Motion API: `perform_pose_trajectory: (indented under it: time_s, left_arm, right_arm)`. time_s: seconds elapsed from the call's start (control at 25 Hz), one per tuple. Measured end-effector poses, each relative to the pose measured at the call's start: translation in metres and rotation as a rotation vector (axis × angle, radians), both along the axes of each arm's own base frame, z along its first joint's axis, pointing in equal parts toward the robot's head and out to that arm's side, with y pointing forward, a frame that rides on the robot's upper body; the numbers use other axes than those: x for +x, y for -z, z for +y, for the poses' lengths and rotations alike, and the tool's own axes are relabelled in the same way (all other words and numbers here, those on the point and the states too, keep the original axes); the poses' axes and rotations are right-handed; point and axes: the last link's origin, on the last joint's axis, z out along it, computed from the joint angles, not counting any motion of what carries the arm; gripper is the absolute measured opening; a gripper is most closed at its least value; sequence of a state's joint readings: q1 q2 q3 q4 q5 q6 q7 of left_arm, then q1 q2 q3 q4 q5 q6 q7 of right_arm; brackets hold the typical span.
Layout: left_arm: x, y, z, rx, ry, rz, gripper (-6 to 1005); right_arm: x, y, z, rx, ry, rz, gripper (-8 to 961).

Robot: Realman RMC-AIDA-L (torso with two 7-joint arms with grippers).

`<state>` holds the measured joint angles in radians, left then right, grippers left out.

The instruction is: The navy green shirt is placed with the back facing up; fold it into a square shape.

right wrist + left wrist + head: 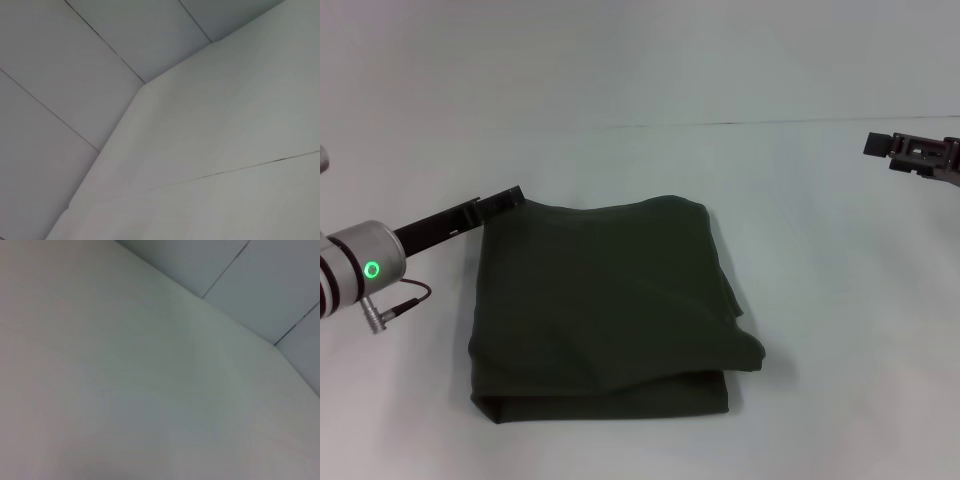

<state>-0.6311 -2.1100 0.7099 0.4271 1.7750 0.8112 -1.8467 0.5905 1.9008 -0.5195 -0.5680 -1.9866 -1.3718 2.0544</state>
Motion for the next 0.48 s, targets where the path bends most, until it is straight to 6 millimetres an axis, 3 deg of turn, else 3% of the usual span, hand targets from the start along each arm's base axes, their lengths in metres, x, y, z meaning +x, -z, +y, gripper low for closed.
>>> perform_pose_trajectory:
  time_s: [0.48]
  left_arm:
    - [0.0037,0.0057,0.0015,-0.024,0.019,0.043,858]
  right_arm:
    - [-0.0004,0.0019,-0.0003,-0.003,0.001,0.002,869]
